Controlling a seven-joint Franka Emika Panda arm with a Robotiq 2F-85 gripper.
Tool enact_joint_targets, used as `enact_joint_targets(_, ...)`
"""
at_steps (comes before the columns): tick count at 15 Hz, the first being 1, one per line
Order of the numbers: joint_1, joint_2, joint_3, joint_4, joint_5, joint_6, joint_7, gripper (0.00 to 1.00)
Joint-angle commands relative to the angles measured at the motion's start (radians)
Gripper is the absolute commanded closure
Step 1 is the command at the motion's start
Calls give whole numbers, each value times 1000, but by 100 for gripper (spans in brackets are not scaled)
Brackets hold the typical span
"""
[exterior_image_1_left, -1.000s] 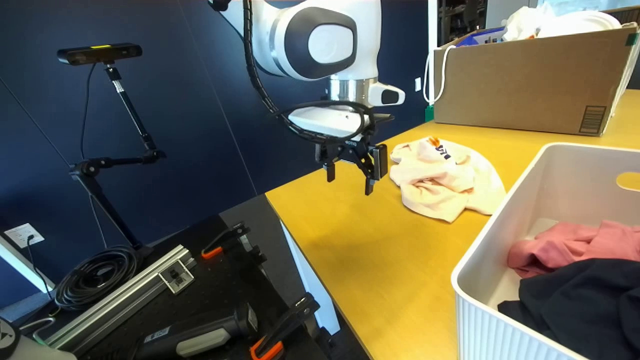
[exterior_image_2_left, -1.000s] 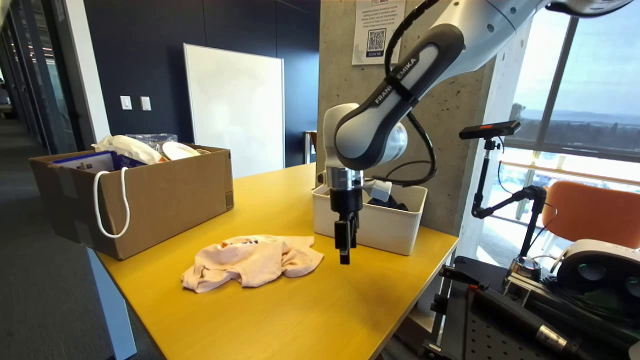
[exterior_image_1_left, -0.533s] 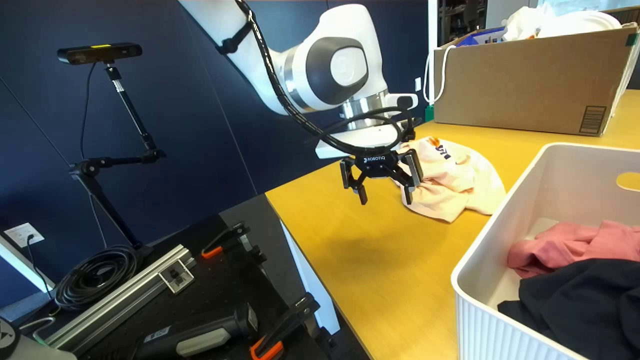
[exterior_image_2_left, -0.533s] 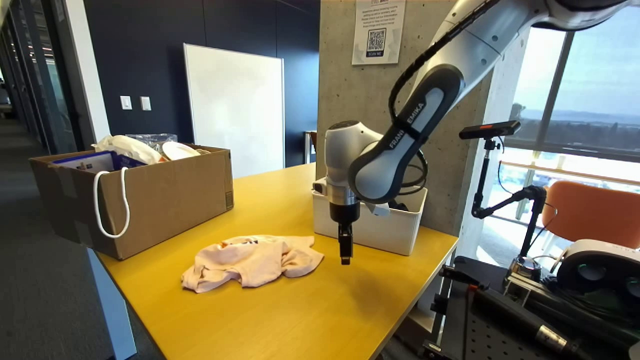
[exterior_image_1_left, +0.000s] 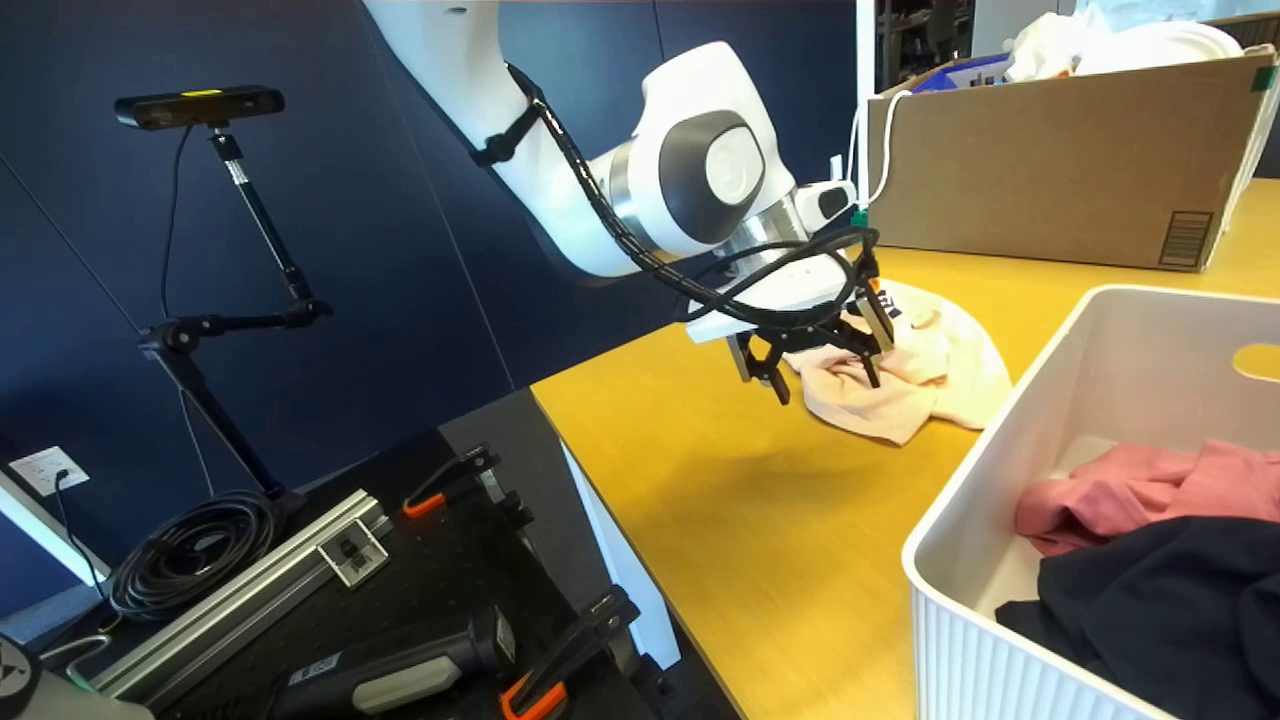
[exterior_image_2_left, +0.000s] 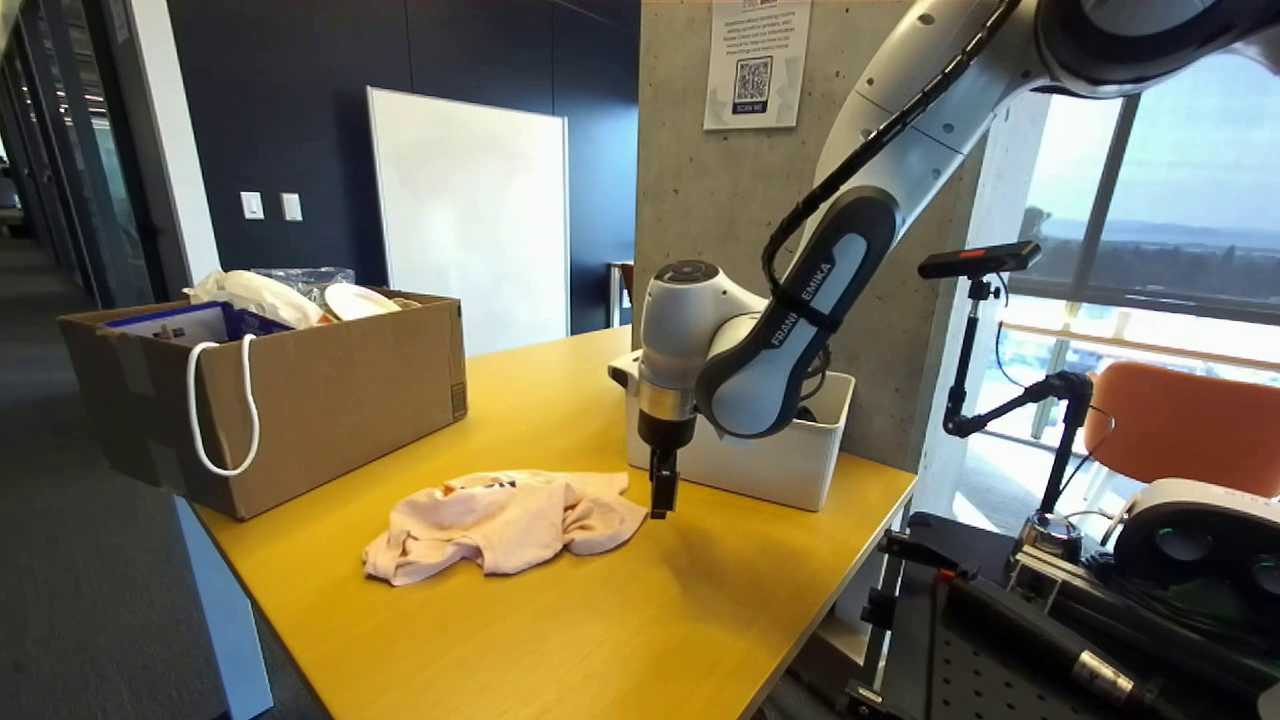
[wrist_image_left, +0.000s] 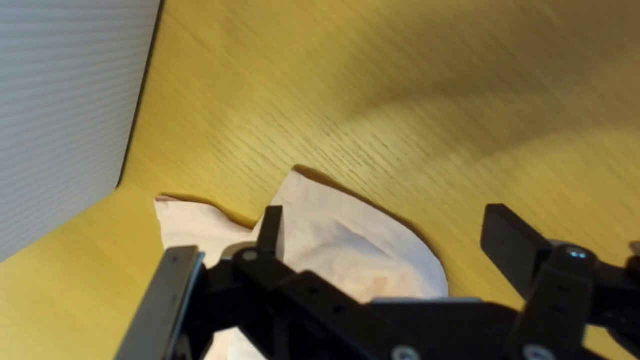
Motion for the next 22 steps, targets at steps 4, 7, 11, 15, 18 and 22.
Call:
enact_joint_targets(4, -16, 94, 44, 121, 9, 63, -41, 0)
enact_joint_targets(7, -42, 133, 99, 182, 30, 45, -83, 0)
enact_joint_targets(11, -97, 198, 194, 274, 74, 11, -164, 0)
enact_joint_targets(15, -150, 251, 269, 328, 117, -26, -243, 0)
enact_joint_targets(18, -165, 274, 298, 347, 146, -66, -273, 0)
enact_joint_targets(22, -166, 303, 306, 374, 164, -105, -288, 0)
